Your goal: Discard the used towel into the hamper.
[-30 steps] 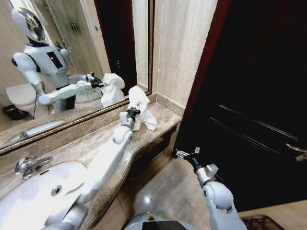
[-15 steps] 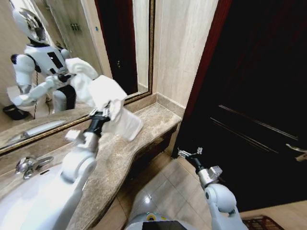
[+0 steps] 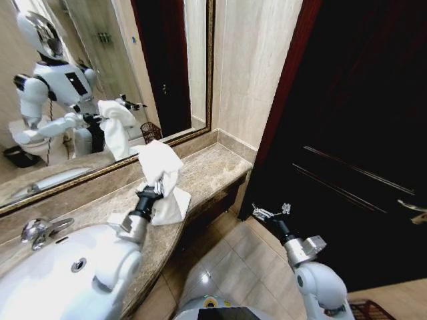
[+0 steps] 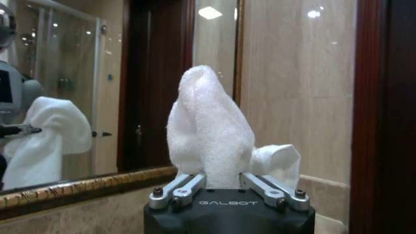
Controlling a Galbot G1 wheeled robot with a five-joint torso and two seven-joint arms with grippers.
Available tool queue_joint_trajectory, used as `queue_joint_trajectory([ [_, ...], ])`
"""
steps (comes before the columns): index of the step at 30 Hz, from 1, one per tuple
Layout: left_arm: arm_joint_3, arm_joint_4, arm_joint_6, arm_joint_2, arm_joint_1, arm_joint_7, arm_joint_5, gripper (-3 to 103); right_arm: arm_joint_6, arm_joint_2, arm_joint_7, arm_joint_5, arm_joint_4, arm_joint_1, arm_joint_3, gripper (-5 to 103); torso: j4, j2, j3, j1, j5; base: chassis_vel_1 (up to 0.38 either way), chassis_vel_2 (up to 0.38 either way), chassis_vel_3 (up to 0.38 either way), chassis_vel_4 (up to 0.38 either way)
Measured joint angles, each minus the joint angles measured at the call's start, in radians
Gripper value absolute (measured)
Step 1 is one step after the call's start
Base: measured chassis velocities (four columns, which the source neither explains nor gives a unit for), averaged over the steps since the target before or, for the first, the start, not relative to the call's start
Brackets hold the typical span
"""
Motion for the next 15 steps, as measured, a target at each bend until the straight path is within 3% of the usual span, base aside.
queue_joint_trajectory([
  [5, -0.019, 0.007, -0.033, 0.007, 0.018, 0.031, 0.003, 9, 0.0, -0.012, 0.009, 0.03, 0.013, -0.021, 0.022, 100, -0.0002, 0.0, 0.0, 0.0, 0.0001, 0.052, -0.048, -0.057, 0.074],
  [15, 0.019, 0.0, -0.014, 0.001, -0.014, 0.031, 0.01, 9, 0.0, -0.012, 0.017, 0.032, 0.003, -0.017, 0.027, 100, 0.0, 0.0, 0.0, 0.0, -0.0001, 0.127, -0.118, -0.121, 0.122],
])
